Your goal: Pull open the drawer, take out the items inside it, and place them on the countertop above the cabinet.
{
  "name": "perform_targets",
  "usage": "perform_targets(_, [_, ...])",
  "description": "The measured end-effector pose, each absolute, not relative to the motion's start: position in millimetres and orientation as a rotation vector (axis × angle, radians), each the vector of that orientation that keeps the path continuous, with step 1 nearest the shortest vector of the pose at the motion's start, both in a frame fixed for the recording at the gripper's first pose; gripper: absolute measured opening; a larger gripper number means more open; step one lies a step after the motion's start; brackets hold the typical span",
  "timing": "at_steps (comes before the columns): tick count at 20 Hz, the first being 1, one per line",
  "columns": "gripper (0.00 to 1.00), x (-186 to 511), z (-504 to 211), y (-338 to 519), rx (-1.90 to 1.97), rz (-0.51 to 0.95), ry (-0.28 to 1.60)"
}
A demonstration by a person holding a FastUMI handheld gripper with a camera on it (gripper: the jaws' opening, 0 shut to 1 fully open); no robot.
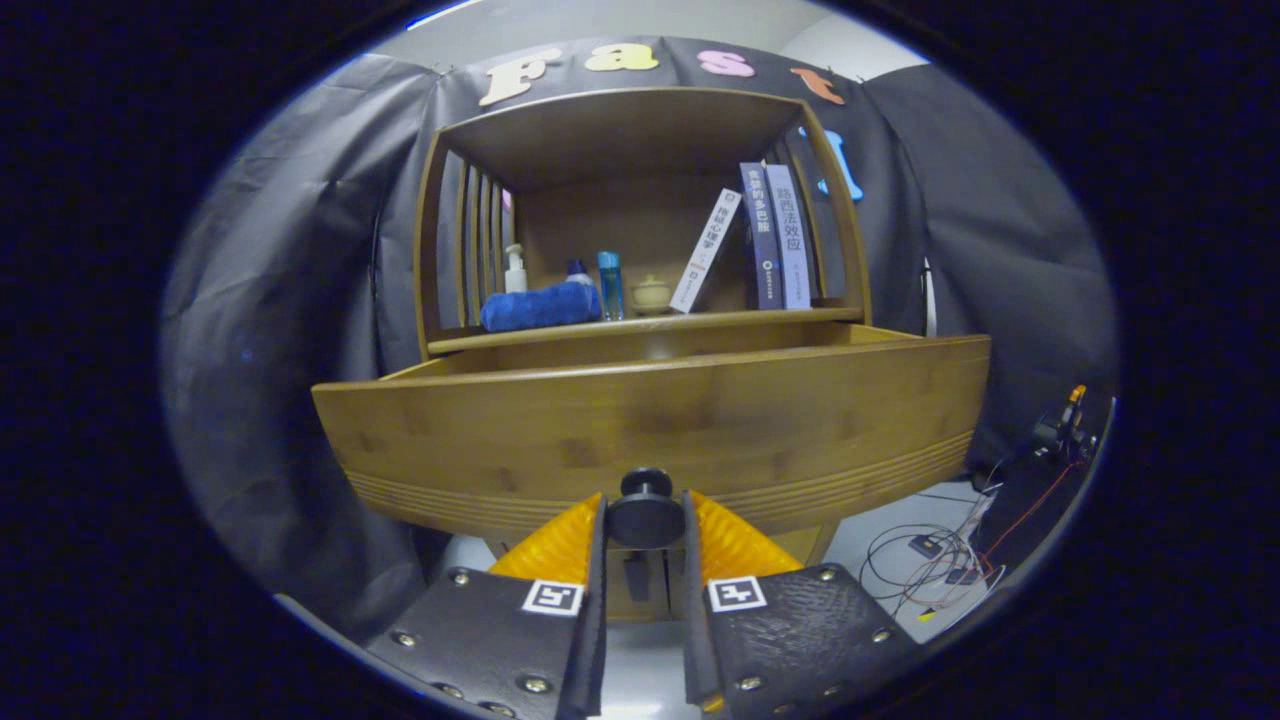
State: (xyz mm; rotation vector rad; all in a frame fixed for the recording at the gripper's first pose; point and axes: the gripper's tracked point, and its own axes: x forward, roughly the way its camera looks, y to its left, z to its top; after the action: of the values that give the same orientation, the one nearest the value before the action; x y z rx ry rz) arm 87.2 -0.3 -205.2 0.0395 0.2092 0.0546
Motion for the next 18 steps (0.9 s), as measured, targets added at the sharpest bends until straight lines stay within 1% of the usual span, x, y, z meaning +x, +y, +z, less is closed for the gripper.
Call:
perform_targets(1, [0.31, 72, -191, -11, 0.022, 0.019, 0.155])
perform_targets(3, [0.08, 75, -165, -24, 0.004, -0.029, 0.086])
perform_targets(6, [0.1, 75, -163, -24, -0.026, 0.018, 0.116])
perform_targets(7, [0.14, 77, -160, -21, -0.002, 0.032, 0.131])
perform_targets(13, [1.0, 88, -112, -31, 0.027, -0.003, 0.107])
perform_targets(15, [1.0, 91, -93, -32, 0.034, -0.009, 0.093])
perform_targets(18, [1.0, 101, -81, -17, 0.012, 0.04, 0.123])
